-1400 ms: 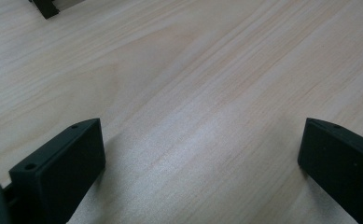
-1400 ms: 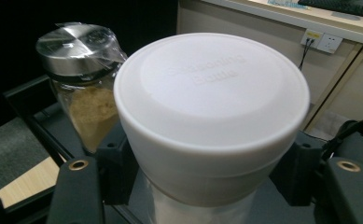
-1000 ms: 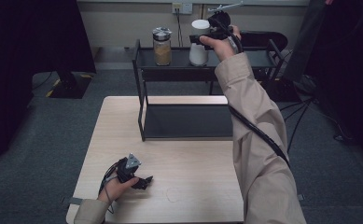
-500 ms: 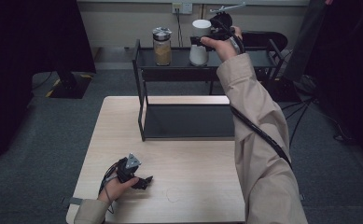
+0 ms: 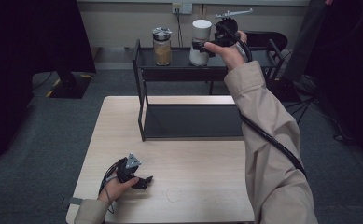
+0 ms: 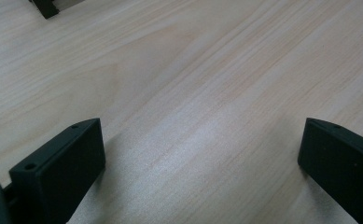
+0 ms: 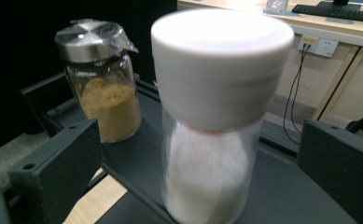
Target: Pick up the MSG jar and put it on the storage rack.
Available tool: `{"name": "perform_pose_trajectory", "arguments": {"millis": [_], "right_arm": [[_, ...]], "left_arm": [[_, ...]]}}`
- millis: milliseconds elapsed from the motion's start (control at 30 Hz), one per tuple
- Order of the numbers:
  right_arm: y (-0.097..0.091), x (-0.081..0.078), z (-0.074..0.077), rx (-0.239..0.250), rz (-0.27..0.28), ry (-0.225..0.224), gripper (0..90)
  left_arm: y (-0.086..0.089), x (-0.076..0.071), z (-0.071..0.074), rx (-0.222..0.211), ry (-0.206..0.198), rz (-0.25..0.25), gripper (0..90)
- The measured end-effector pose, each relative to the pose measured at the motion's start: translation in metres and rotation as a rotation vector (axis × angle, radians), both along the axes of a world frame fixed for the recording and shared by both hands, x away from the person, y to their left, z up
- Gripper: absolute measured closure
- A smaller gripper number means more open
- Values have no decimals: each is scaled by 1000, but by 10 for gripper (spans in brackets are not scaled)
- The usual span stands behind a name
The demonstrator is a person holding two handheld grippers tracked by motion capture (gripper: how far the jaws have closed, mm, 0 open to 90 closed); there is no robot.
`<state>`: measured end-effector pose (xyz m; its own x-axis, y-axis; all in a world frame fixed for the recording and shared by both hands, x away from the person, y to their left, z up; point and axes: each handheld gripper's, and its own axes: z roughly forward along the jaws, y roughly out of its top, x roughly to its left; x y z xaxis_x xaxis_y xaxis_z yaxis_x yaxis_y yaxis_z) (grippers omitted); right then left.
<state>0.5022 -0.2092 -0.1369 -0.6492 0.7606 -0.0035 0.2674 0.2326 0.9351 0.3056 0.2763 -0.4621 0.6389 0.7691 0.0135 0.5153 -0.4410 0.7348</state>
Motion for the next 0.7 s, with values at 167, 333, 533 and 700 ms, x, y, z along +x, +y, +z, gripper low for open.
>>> {"name": "perform_pose_trajectory", "arguments": {"millis": [167,333,533,700], "right_arm": [[-6,-8,-6,-13,27,-3,0],[-12,-14,-15,-1,55,12,0],[-21,-23,-30,15,97,13,0],[-26,-34,-40,-1,131,15,0]], "left_arm": [[0,0,0,0,0,0,0],[0,0,0,0,0,0,0],[0,0,0,-1,0,0,0],[0,0,0,-1,0,0,0]]}}
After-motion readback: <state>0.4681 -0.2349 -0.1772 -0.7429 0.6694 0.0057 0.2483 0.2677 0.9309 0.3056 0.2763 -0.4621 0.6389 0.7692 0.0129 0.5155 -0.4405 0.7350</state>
